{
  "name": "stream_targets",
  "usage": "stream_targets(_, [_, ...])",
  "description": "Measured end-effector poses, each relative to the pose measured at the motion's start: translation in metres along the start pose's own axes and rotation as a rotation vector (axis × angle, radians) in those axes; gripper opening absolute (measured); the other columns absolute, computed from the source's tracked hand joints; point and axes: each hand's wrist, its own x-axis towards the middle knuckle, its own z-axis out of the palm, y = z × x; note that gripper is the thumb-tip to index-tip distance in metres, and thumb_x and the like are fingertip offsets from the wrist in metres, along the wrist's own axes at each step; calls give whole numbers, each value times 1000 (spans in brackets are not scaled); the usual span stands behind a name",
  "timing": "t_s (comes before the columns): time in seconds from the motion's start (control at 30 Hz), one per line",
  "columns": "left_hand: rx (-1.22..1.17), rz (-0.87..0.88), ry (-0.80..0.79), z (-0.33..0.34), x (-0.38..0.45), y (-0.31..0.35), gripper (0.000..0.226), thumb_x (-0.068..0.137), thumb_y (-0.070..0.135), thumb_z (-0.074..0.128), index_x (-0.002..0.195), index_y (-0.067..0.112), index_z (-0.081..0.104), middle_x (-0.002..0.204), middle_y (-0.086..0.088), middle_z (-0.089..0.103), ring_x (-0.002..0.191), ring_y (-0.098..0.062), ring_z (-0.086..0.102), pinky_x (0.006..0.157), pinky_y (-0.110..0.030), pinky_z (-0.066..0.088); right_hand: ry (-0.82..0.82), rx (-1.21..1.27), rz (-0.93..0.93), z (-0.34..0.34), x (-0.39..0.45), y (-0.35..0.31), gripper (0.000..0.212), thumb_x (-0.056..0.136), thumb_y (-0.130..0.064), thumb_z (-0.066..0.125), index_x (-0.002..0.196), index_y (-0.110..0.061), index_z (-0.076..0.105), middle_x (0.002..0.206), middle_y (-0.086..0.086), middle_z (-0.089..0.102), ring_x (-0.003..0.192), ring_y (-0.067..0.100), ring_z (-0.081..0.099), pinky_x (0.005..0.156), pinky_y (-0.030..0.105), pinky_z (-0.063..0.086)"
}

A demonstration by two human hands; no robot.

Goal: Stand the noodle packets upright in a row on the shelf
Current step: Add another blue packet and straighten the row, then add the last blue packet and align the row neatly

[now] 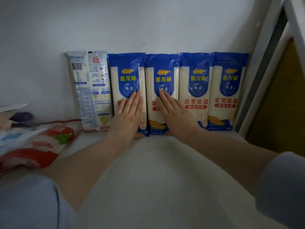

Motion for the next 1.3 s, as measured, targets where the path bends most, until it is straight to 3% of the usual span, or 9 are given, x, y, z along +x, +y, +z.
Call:
stream_targets(0.27, [-36, 29, 34, 2, 5, 0, 77, 97, 18, 38, 138, 4, -26, 157, -12, -18, 146, -25, -13, 117, -38, -5, 0, 23, 6, 0, 3, 0, 97, 90, -29, 59, 146, -3, -16, 156, 16, -19, 145, 28, -14, 118, 38, 3])
stream_targets(0.5, [-43, -16, -57, 1, -1, -11, 101, 90, 27, 57, 136, 9, -31, 151, -8, -32, 137, -24, -29, 116, -48, 2, -26, 41, 32, -1, -3, 6, 100, 91, -30, 60, 142, -5, -22, 156, 14, -21, 145, 27, -16, 111, 36, -5])
stream_targets(0.67, [-108, 5, -116, -11, -4, -11, 88, 92, 10, 48, 145, 11, -23, 155, -6, -27, 143, -24, -24, 117, -49, 3, -51, 103, 33, -9, -4, 0, 102, 88, -35, 61, 147, -6, -17, 157, 13, -21, 145, 26, -16, 111, 35, -7])
stream_targets(0.8, [-170, 59, -210, -17, -15, -21, 87, 95, 29, 49, 147, 11, -18, 157, -6, -22, 144, -22, -20, 118, -40, -6, -116, 227, -71, -27, -2, -17, 101, 86, -39, 62, 150, -7, -9, 159, 10, -14, 146, 24, -13, 114, 32, -7])
stream_targets(0.87, [-225, 98, -312, -26, -26, -28, 95, 88, 46, 55, 150, 12, -10, 159, -6, -14, 147, -22, -12, 119, -38, 2, -159, 306, -67, -40, 0, -28, 96, 86, -35, 63, 151, -9, -3, 160, 9, -6, 147, 24, -7, 116, 33, -2])
stream_targets(0.97, [-326, 171, -375, -42, -50, -39, 86, 86, 43, 60, 151, 17, 11, 158, -4, 14, 144, -20, 20, 114, -31, 25, -255, 368, -94, -58, -1, -44, 84, 83, -33, 67, 148, -10, 19, 154, 11, 22, 142, 28, 20, 117, 38, 20])
stream_targets(1.07, [-437, 127, -549, -58, -68, -54, 69, 87, 39, 59, 146, 22, 29, 151, 3, 32, 137, -15, 33, 110, -27, 32, -410, 378, -125, -80, -2, -55, 61, 82, -38, 67, 130, -8, 47, 126, 9, 54, 115, 26, 51, 97, 39, 47])
stream_targets(1.17, [-517, -12, -650, -68, -72, -75, 54, 88, 40, 59, 137, 23, 46, 143, 3, 45, 130, -14, 44, 104, -24, 37, -549, 420, -164, -101, 4, -62, 50, 85, -39, 63, 122, -5, 57, 118, 10, 61, 108, 26, 58, 92, 38, 50])
stream_targets(1.3, [-549, -221, -642, -67, -63, -107, 44, 86, 37, 62, 124, 15, 60, 127, -3, 60, 112, -19, 57, 85, -23, 44, -487, 533, -81, -123, 21, -75, 50, 89, -37, 58, 127, -5, 53, 127, 10, 55, 114, 25, 54, 94, 33, 47])
